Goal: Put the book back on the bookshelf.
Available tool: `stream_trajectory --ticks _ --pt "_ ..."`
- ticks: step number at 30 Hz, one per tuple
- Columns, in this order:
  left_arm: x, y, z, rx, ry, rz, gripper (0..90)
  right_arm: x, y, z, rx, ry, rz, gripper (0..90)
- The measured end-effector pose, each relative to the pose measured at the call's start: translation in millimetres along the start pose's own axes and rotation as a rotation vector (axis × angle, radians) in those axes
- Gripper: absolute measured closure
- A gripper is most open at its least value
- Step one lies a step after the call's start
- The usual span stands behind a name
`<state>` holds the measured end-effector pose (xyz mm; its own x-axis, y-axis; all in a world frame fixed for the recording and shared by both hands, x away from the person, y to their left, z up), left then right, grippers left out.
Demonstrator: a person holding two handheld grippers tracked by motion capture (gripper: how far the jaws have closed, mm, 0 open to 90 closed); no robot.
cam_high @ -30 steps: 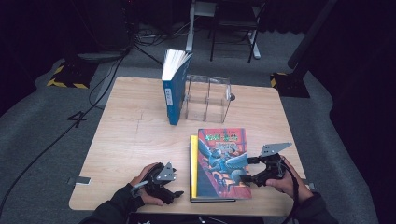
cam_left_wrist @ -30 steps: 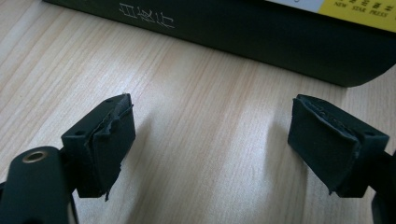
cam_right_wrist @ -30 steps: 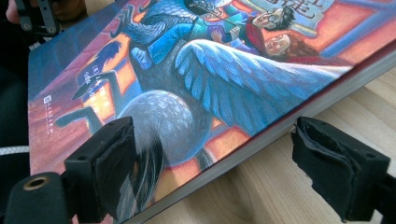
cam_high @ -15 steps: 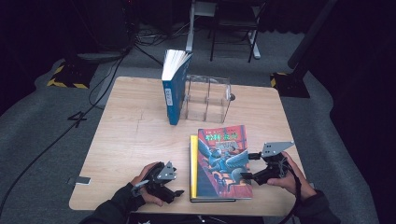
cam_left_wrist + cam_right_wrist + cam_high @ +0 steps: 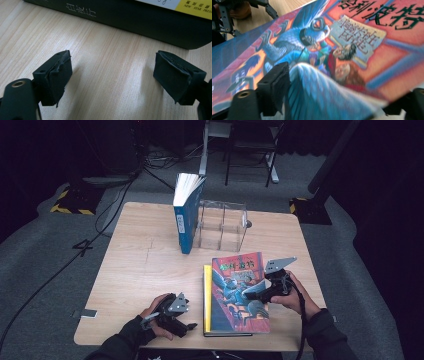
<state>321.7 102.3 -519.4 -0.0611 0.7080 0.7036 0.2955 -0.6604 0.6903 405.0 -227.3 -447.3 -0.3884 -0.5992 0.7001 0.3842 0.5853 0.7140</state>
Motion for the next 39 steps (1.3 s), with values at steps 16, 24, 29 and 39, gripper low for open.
stream_trajectory --ticks 16,24,29,39 --pt "3.3 1.6 10.0 0.042 0.042 -0.001 18.7 -9.2 4.6 4.3 -0.029 0.016 -0.108 64.0" --pt "12.8 14.3 39.6 0.091 0.110 -0.073 25.9 -13.1 11.1 12.3 0.005 -0.019 -0.140 67.9" --pt "10.9 28.8 65.8 0.104 0.167 -0.102 27.9 -16.2 15.5 15.3 0.034 -0.020 -0.144 67.6" --pt "6.2 47.1 89.8 0.109 0.207 -0.151 35.5 -18.6 17.8 16.8 0.054 -0.013 -0.151 67.1"
Point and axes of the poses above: each handheld gripper's, and its own axes: x roughly backward along the jaws, y roughly out of its top, z roughly to its left, the point moved 2 cm from there along -x, roughly forward along the jaws, and after that the axes turned 12 degrees about -y, right-handed, at the moved point
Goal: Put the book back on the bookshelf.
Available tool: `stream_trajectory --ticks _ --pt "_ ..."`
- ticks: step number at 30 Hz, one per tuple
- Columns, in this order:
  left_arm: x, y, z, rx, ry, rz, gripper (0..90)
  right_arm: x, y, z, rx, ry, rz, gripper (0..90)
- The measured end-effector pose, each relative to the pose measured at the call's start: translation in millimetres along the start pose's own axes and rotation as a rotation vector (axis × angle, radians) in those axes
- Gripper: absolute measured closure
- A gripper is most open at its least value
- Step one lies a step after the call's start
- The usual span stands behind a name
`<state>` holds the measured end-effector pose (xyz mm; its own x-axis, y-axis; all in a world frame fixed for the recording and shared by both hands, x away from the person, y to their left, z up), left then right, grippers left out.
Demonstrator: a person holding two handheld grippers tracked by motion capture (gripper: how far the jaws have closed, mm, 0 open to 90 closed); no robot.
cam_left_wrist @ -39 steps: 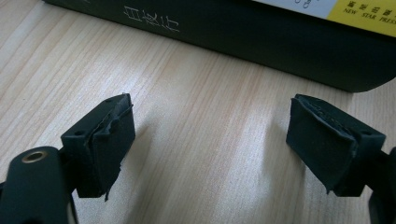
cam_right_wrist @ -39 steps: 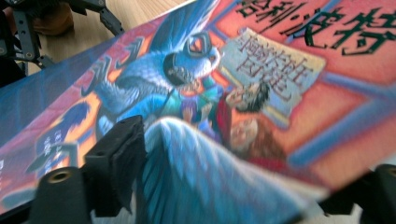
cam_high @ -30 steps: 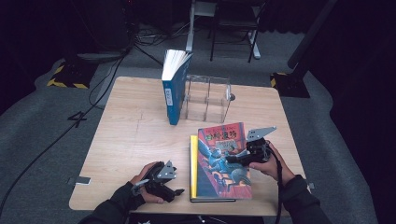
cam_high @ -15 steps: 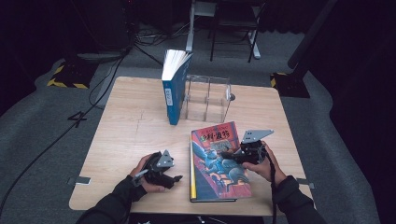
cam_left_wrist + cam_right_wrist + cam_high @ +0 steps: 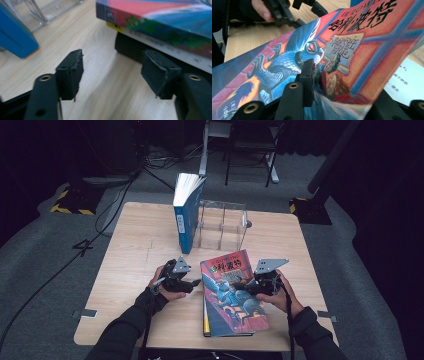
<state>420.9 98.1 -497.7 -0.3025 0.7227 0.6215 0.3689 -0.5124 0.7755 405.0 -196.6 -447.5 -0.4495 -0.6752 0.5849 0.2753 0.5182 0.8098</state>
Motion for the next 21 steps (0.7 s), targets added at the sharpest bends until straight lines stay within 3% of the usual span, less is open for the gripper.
stream_trajectory --ticks 5,6,8,13,17,21 --pt "-6.3 5.8 5.4 0.031 -0.034 -0.032 39.0 -0.1 0.0 0.3 0.000 0.001 -0.009 67.7" --pt "-6.9 7.0 8.1 0.044 -0.039 -0.038 43.8 -0.2 0.1 0.0 -0.002 0.006 -0.014 68.3" --pt "-8.3 6.1 12.8 0.074 -0.058 -0.061 44.9 0.4 0.2 -0.6 -0.006 0.010 -0.020 68.9" --pt "-6.3 12.3 13.8 0.055 -0.068 -0.068 54.2 2.0 2.4 1.1 -0.005 0.013 -0.056 71.5" --pt "14.2 28.8 16.4 0.046 -0.105 -0.148 61.5 11.8 10.2 1.8 -0.008 0.029 -0.137 73.4" --pt "22.8 36.2 16.3 0.017 -0.130 -0.167 71.7 18.7 19.5 5.7 0.023 -0.002 -0.171 74.1"
Point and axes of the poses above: each handheld gripper's, and its own axes: x roughly backward along the jaws, y roughly out of its top, z roughly to its left, the point moved 2 cm from there along -x, roughly forward along the jaws, and after that the axes turned 12 degrees about -y, right-handed, at the moved point
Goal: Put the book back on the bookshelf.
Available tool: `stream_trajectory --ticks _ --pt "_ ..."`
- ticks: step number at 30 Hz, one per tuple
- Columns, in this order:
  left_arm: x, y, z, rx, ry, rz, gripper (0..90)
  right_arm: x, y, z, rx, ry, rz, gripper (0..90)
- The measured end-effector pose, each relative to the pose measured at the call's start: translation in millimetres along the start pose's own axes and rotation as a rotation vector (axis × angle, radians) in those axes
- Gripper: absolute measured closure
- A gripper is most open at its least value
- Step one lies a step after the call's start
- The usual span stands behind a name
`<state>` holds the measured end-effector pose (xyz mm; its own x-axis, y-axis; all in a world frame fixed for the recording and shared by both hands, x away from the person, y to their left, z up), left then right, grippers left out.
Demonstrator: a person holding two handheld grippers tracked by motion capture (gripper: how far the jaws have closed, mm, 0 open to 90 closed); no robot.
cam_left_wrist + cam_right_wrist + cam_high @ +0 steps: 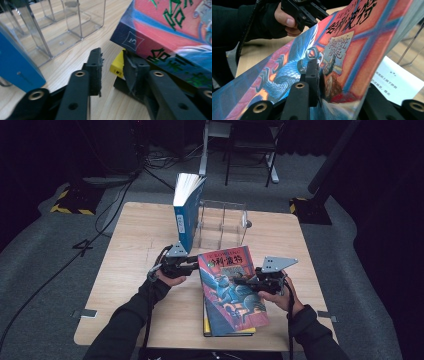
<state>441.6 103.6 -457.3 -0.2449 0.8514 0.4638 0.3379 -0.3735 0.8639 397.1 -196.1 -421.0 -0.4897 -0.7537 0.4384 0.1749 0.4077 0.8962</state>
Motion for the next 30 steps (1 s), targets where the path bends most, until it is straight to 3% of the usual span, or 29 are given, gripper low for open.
stream_trajectory --ticks 3,7,9,14,22,30 --pt "4.0 6.1 0.3 0.007 -0.042 -0.033 76.5 2.4 9.0 0.7 0.035 -0.006 -0.002 74.3" --pt "12.0 20.0 -3.2 -0.010 -0.063 -0.093 81.2 6.0 22.0 3.6 0.071 0.002 -0.029 75.7" --pt "17.4 29.4 -6.2 -0.038 -0.039 -0.096 83.0 7.2 27.0 5.1 0.084 -0.014 -0.043 75.9" --pt "28.3 48.6 -15.2 -0.078 -0.043 -0.119 89.4 11.9 30.7 4.8 0.090 -0.016 -0.077 76.6" --pt "45.6 82.9 -33.9 -0.164 -0.027 -0.119 90.0 20.1 40.4 7.5 0.162 -0.054 -0.130 77.2" --pt "56.3 99.1 -52.7 -0.215 -0.010 -0.122 89.9 25.1 45.3 12.8 0.194 -0.106 -0.179 79.4"
Point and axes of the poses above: each handheld gripper's, and its own axes: x roughly backward along the jaws, y roughly out of its top, z roughly to its left, the point moved 2 cm from there along -x, roughly forward along the jaws, and after that the axes turned 12 degrees about -y, right-handed, at the moved point
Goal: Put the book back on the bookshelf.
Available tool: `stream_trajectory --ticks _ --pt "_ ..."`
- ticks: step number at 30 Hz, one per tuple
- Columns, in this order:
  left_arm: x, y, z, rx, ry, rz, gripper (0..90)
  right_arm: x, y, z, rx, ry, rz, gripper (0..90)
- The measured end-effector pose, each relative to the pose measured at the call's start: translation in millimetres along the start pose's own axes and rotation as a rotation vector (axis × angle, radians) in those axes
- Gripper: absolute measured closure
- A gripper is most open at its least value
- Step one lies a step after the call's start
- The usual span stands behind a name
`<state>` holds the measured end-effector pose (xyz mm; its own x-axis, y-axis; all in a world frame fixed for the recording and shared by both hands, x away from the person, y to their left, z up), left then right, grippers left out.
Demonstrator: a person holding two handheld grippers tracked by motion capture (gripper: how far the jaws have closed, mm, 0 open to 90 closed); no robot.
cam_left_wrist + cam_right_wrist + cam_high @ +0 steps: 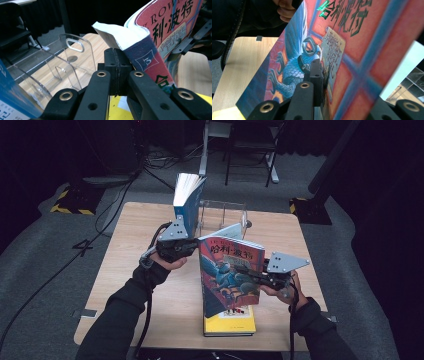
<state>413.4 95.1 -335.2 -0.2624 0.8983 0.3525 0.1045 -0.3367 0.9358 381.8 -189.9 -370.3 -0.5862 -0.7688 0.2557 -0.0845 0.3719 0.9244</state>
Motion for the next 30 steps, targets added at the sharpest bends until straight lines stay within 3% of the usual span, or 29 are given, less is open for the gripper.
stream_trajectory --ticks 10,13,19,22,23,25,30 --pt "0.0 12.7 -34.3 -0.043 -0.031 -0.055 89.2 27.7 -2.4 15.1 0.035 -0.022 -0.060 81.4" --pt "2.5 13.0 -41.6 -0.050 -0.031 -0.063 85.2 38.7 -3.4 22.8 0.047 -0.023 -0.079 82.6" --pt "6.9 11.5 -63.4 -0.079 0.032 -0.082 76.9 49.8 -4.7 36.0 0.065 -0.032 -0.099 83.2" --pt "7.7 9.5 -68.2 -0.090 0.039 -0.083 73.9 52.8 -5.7 37.4 0.056 -0.028 -0.101 83.1" --pt "7.8 7.6 -69.8 -0.078 0.047 -0.088 66.5 55.7 -6.4 39.1 0.051 -0.026 -0.102 83.0" --pt "7.5 4.6 -71.4 -0.062 0.044 -0.092 64.6 56.4 -6.7 39.4 0.048 -0.025 -0.102 82.7" --pt "5.1 -12.5 -76.1 -0.058 0.106 -0.021 46.8 61.1 -8.8 41.0 0.038 -0.030 -0.099 82.0"
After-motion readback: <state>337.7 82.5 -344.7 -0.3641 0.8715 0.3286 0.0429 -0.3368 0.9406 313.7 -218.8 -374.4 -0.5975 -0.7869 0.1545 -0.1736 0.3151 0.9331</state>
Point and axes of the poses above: each handheld gripper's, and its own axes: x roughly backward along the jaws, y roughly out of its top, z roughly to its left, the point moved 2 cm from there along -x, roughly forward along the jaws, and after that the axes turned 12 degrees about -y, right-handed, at the moved point
